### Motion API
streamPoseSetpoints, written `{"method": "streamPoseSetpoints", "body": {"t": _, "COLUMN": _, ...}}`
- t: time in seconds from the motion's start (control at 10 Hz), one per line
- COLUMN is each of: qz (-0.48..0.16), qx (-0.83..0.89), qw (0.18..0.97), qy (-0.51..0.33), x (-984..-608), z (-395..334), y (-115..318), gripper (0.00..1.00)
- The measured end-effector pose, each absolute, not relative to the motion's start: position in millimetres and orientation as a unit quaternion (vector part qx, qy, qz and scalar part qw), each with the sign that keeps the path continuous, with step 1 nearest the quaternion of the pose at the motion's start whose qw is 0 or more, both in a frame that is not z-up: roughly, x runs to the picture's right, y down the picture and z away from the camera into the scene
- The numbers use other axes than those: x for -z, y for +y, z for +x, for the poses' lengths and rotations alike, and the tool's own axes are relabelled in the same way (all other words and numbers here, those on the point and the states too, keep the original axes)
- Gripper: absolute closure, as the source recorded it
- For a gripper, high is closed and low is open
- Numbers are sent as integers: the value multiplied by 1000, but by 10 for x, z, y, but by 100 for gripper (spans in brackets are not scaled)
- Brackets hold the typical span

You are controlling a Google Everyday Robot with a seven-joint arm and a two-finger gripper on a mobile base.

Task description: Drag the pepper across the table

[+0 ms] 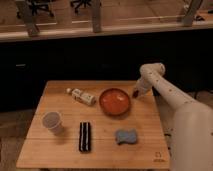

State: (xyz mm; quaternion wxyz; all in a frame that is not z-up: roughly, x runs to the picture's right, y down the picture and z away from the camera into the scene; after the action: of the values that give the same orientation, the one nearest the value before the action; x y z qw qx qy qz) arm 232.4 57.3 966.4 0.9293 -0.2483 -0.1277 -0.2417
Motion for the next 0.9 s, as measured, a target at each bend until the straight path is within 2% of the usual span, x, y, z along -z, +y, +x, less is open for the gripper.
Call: {"method": "streamPoseSetpoints", "body": {"t": 0.9, "qz": -262, "qx": 236, "qw": 919, "qy": -175, "x": -9310, "z": 2336, "y": 865, "gripper": 100}}
